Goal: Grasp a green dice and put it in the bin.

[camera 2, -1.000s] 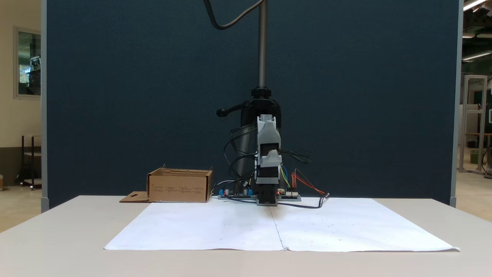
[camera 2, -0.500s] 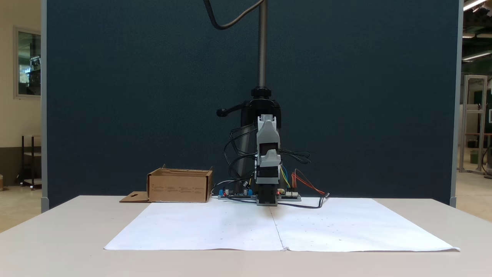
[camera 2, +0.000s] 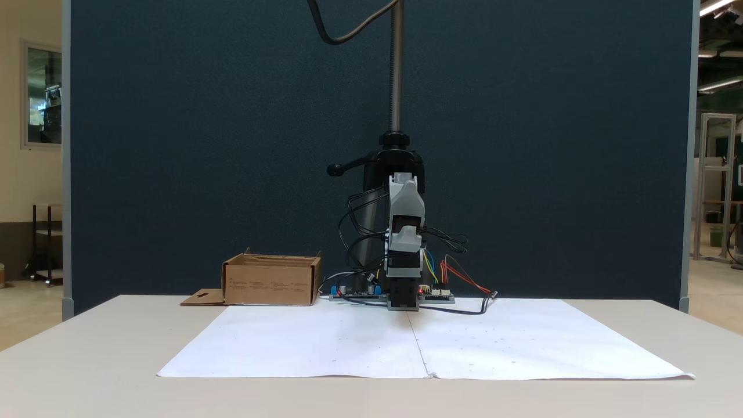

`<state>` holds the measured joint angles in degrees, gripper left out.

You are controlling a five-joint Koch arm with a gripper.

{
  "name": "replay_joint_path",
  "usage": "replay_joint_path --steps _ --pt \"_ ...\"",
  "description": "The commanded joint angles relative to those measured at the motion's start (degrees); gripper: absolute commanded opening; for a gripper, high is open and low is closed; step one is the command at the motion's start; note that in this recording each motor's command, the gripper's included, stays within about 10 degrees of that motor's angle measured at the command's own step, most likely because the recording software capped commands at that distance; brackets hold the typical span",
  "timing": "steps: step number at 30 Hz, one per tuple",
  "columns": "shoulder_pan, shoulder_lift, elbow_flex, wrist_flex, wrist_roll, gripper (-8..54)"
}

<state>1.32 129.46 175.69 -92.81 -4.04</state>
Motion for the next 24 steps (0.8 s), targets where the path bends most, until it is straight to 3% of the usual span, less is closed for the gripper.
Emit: replay_joint_path --steps 1,24 --pt "1.3 6.2 3.7 -4.0 -4.4 45.3" --pt "-1.8 6.2 3.7 -3.8 -3.8 45.3"
